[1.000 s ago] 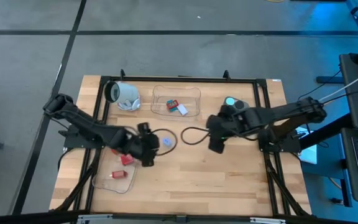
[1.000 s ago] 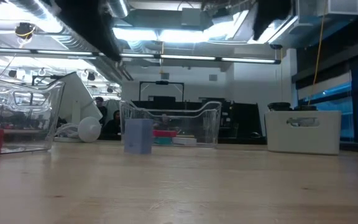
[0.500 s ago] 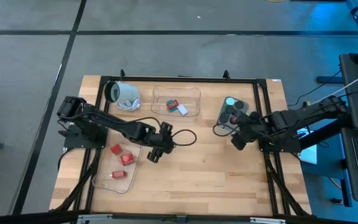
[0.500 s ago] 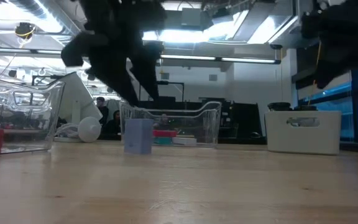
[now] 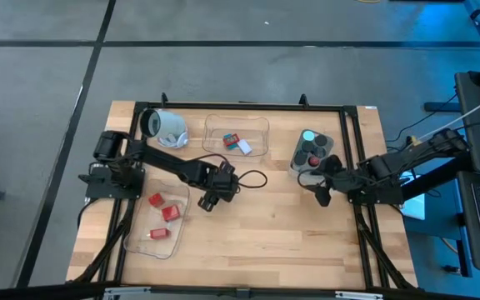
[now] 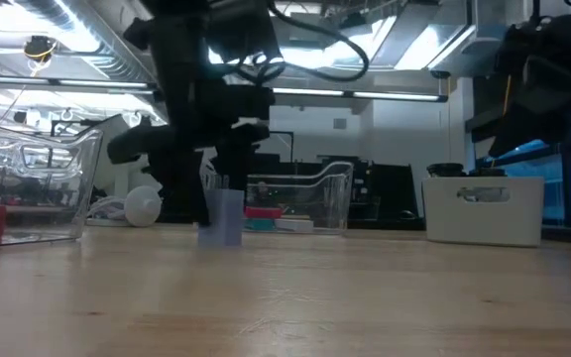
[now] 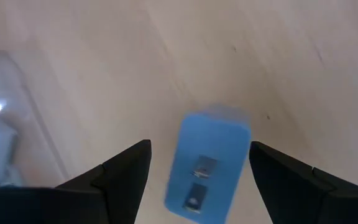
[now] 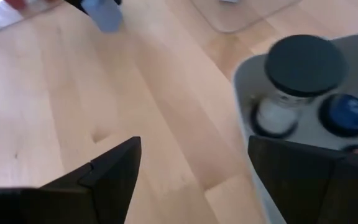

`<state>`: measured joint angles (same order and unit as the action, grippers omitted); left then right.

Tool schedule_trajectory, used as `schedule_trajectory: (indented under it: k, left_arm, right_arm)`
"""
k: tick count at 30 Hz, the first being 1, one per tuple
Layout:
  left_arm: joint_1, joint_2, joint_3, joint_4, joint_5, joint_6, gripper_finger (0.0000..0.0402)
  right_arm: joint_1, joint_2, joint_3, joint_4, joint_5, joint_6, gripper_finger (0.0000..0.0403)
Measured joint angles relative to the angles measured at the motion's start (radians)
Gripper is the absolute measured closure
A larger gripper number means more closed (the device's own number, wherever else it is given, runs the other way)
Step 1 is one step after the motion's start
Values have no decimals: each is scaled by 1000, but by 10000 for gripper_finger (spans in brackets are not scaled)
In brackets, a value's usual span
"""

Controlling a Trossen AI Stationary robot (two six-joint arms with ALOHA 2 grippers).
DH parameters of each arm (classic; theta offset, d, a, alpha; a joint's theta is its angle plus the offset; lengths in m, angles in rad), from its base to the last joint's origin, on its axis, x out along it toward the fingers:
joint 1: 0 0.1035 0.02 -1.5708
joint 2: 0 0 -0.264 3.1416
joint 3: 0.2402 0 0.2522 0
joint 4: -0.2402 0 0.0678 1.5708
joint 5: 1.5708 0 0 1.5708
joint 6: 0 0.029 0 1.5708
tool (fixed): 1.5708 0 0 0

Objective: Pick & Place Office items
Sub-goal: Put the blue USB adapter into the clear bin

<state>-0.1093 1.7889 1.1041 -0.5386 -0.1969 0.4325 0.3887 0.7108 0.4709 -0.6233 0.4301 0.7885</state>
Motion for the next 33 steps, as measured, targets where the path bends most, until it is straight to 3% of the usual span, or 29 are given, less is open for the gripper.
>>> schedule_trajectory:
  k: [9, 20, 26, 33]
  left_arm:
    - [9, 10, 0, -11, 62, -11, 148]
    - [5, 9, 0, -11, 64, -97, 282]
    - [4, -8, 0, -14, 81, -207, 286]
    - [-30, -145, 0, -29, 59, -344, 286]
  right_arm:
    - [13, -14, -135, 253, 0, -102, 102]
    - [14, -14, -282, 475, 60, -120, 102]
    - [13, -14, -307, 500, 150, -120, 102]
    - [13, -13, -309, 504, 177, -120, 102]
